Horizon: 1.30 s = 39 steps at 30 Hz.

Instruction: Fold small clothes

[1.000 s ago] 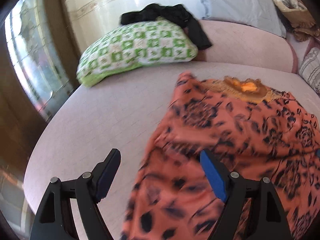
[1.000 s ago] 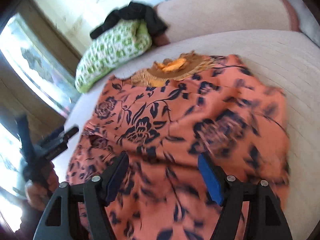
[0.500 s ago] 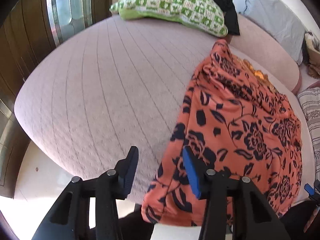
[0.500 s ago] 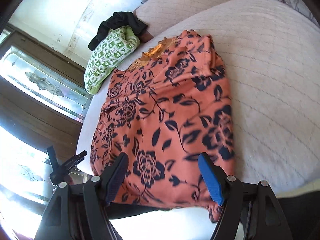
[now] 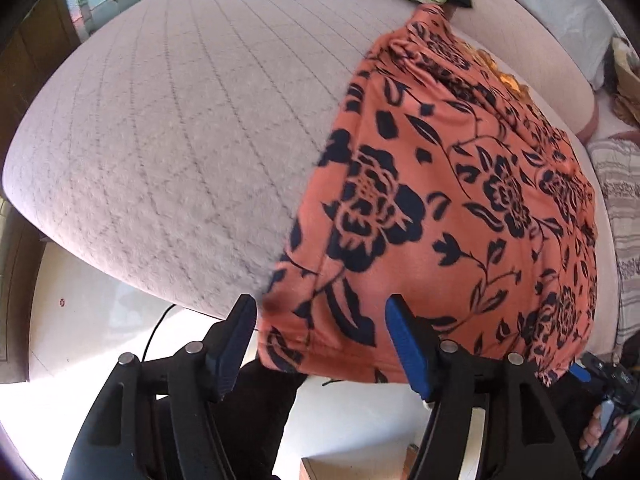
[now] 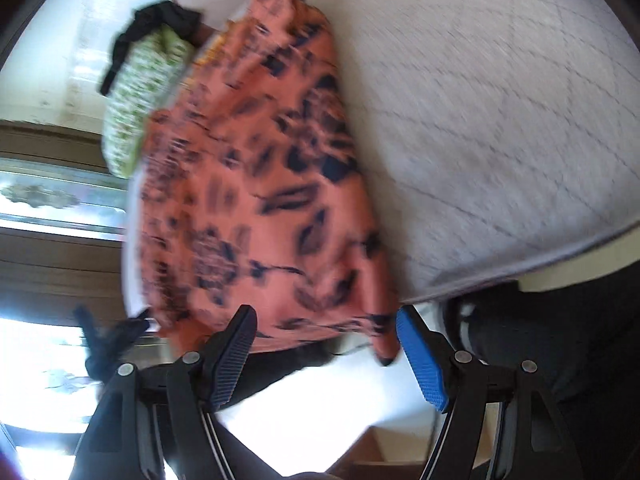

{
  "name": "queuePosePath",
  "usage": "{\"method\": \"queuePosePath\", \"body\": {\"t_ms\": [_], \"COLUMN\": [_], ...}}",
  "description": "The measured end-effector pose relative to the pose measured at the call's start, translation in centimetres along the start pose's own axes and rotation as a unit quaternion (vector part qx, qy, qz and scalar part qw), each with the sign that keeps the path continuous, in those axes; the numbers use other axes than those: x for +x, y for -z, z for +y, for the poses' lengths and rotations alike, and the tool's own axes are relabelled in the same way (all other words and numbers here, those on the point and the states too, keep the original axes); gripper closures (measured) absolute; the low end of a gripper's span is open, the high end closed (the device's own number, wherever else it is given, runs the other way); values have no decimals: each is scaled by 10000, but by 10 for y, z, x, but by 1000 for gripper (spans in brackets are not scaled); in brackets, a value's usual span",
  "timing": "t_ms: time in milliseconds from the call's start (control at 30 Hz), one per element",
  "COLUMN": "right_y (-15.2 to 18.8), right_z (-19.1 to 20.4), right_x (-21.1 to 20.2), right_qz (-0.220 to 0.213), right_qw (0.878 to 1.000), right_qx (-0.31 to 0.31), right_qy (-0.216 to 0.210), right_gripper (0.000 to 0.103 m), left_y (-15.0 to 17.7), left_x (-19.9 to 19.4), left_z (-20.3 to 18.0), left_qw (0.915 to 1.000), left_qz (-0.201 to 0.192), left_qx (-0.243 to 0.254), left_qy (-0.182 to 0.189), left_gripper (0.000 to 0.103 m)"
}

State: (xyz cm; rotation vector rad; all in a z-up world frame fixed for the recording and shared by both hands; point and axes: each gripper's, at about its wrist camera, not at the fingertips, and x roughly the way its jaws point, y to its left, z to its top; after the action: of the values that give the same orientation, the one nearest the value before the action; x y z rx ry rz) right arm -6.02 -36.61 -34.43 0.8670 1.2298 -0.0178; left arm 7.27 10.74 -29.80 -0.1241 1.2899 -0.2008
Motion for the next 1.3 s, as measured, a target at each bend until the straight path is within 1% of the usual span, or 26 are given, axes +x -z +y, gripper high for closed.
{"method": "queuePosePath", "body": {"t_ms": [67,167,267,333,367,400,467,500,533,567,633,667,700,767,800,833,867,933,967,1000,1033,1067,1100,1167,1233,1300], "right_y": [-1,0,1,2,2,3,6,8,9,10,11,11,11,11,12,13,13,13,12,13,12,13,11,18,23,24], "right_z": [-8,-18,-21,-20,-20,-17,-13,-11,-7,-5,-7,-11,-16,-22,-25,-27,-29,-28,-26,-24,-20,-13,-10,11,21,28], "right_x": [11,31,39,36,35,34,33,34,35,35,37,38,40,44,46,47,48,48,47,45,43,40,34,31,24,15], "right_qz": [24,166,146,35,11,3,-14,14,42,57,119,176,220,251,266,287,307,268,225,178,153,109,91,73,-116,-252], "right_qw": [9998,9982,9969,9969,9967,9967,9976,9979,9981,9983,9977,9962,9946,9914,9892,9877,9866,9885,9903,9918,9925,9946,9968,9993,9987,9978], "right_qx": [187,500,573,523,495,448,328,271,232,220,369,546,720,975,1096,1170,1210,1104,996,885,788,574,407,-159,-468,-590], "right_qy": [-26,-299,-513,-586,-645,-683,-605,-591,-576,-532,-561,-657,-720,-838,-931,-999,-1047,-999,-941,-901,-919,-854,-687,-330,-132,-146], "right_gripper": [28,28,28,30,37,40,47,49,52,53,53,50,49,41,40,40,40,41,42,43,53,65,67,92,94,94], "left_y": [2,-1,-5,-5,-5,-6,-6,-7,-6,-7,-6,-5,-5,-4,-3,-3,-2,-2,-2,-1,-2,-2,0,0,0,-3], "left_x": [5,8,3,-2,-4,-4,-6,-5,-4,-4,1,4,7,10,10,9,8,5,4,3,3,2,0,-2,-3,-2], "left_z": [-3,-2,7,15,17,21,24,25,26,26,28,29,28,25,26,27,30,37,41,44,48,51,54,53,50,44], "left_qw": [9998,9998,9999,10000,10000,9998,9998,9998,9998,9998,9994,9992,9993,9996,9997,9997,9998,9995,9993,9991,9987,9984,9982,9984,9979,9966], "left_qz": [40,32,1,-52,-74,-76,-69,-55,-37,8,153,230,276,269,235,205,171,128,122,108,95,74,59,35,31,13], "left_qx": [89,88,4,17,11,2,-6,-33,-68,-72,-65,-62,-51,1,-26,-62,-97,-201,-249,-296,-316,-318,-290,-228,-218,-265], "left_qy": [-183,-182,-103,-42,57,160,187,185,204,202,301,307,229,123,107,73,66,196,238,300,376,459,527,514,611,783], "left_gripper": [35,39,55,76,80,85,85,84,79,73,33,28,28,28,31,39,42,58,62,72,83,88,92,94,95,95]}}
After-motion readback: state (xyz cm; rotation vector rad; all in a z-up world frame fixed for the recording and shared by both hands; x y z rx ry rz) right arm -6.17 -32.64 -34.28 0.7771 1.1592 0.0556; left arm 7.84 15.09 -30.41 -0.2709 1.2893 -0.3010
